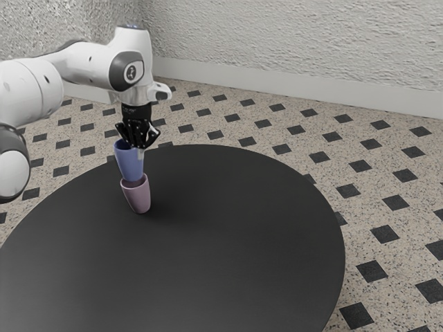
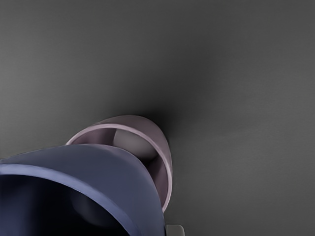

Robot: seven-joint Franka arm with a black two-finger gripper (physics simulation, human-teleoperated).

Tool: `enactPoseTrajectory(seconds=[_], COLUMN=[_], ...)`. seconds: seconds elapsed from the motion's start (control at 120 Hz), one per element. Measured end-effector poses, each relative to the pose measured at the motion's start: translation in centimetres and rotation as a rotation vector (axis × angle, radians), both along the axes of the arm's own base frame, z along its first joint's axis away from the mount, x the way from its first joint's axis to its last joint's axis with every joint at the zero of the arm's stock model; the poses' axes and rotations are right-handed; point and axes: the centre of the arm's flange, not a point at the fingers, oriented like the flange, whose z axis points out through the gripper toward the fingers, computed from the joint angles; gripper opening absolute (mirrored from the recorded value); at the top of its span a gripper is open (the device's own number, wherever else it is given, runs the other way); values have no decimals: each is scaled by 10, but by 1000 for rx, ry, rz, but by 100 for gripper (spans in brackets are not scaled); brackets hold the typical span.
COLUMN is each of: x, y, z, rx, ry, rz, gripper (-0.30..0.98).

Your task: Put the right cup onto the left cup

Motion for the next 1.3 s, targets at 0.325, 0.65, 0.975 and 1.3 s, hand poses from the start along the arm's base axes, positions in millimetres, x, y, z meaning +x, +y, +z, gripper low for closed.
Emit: enactPoseTrajectory(seconds=[0.325,0.65,0.975,1.3], x=[1,2,4,6], y=[0,2,4,4], z=[-10,-17,-26,-37], rx=[-3,-4,-6,-10], ry=[12,20,30,43], rz=[-7,-11,-12,-13], gripper=[-10,-10,-10,-10])
